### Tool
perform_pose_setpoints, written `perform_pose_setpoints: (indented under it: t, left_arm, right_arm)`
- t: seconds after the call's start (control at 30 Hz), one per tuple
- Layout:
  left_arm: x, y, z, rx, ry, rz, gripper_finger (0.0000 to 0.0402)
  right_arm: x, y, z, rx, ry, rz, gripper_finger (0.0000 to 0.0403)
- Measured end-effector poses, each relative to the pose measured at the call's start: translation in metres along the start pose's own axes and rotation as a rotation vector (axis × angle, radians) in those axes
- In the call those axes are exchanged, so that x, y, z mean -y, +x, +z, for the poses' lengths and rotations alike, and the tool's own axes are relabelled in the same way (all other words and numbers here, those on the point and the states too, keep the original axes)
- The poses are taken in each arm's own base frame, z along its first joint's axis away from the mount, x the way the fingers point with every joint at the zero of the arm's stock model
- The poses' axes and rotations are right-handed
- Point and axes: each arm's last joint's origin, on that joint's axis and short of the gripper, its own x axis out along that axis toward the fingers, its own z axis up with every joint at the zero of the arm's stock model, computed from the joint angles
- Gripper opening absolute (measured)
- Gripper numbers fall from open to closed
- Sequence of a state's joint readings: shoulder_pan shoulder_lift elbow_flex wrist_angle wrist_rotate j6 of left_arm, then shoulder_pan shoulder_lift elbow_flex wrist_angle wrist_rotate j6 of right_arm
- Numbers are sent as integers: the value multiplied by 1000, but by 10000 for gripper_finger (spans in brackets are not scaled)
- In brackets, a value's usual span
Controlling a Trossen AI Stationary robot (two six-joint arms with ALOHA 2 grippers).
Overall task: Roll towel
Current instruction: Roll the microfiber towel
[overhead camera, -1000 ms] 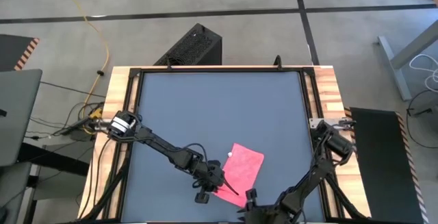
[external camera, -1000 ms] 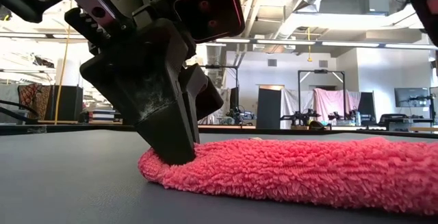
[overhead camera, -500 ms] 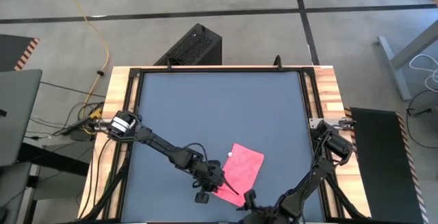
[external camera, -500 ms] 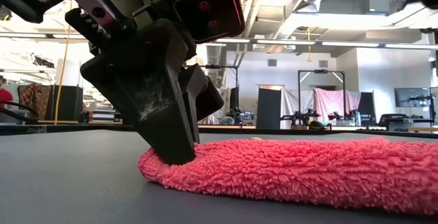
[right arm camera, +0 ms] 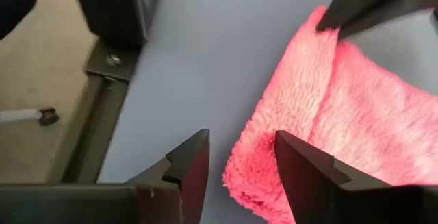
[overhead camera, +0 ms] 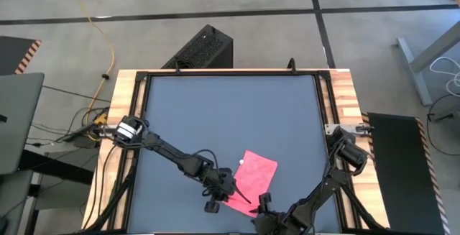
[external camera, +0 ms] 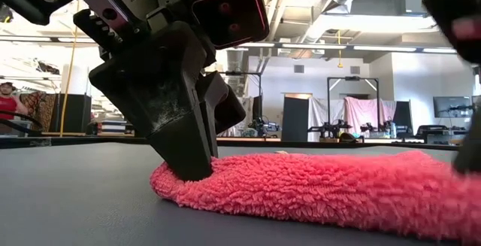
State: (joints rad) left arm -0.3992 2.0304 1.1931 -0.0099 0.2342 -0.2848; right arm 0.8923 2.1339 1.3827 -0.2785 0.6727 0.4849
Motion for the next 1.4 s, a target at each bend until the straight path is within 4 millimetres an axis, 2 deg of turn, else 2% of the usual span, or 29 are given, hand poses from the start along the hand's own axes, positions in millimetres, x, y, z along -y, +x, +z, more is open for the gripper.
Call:
perform_pose_setpoints:
  t: [0.1, 0.23, 0.37, 0.53, 0.73, 0.9, 1.07, 1.17, 1.3, 1.4]
  left_arm:
    - [0, 0, 0, -4, -5, -12, 0]
    - [1, 0, 0, -11, -1, -28, 0]
    - [1, 0, 0, -10, 6, -41, 7]
    - [1, 0, 0, -13, 33, -49, 41]
    - [0, -14, 6, -16, 39, -72, 77]
    - [9, -30, 13, 15, 103, -74, 88]
    - [31, -31, 11, 41, 234, -29, 89]
    - [51, -26, 9, 107, 349, 15, 89]
    - [74, -20, 7, 205, 502, 112, 89]
    - [80, -16, 5, 237, 552, 237, 89]
  right_arm:
    - [-2, 6, -7, -15, 16, -23, 181]
    - [-1, 7, -12, -34, 124, -68, 154]
    - [-2, 4, -15, -32, 193, -91, 100]
    - [-4, 2, -16, -25, 295, -90, 22]
    - [-11, -2, -15, -10, 394, -44, 31]
    - [-13, -8, -12, 11, 460, -14, 29]
    - [-17, -24, -8, 88, 511, -39, 22]
    - [-20, -32, -9, 132, 537, -58, 25]
    - [-20, -33, -15, 114, 576, -73, 24]
    - [-18, -31, -20, 110, 601, -88, 24]
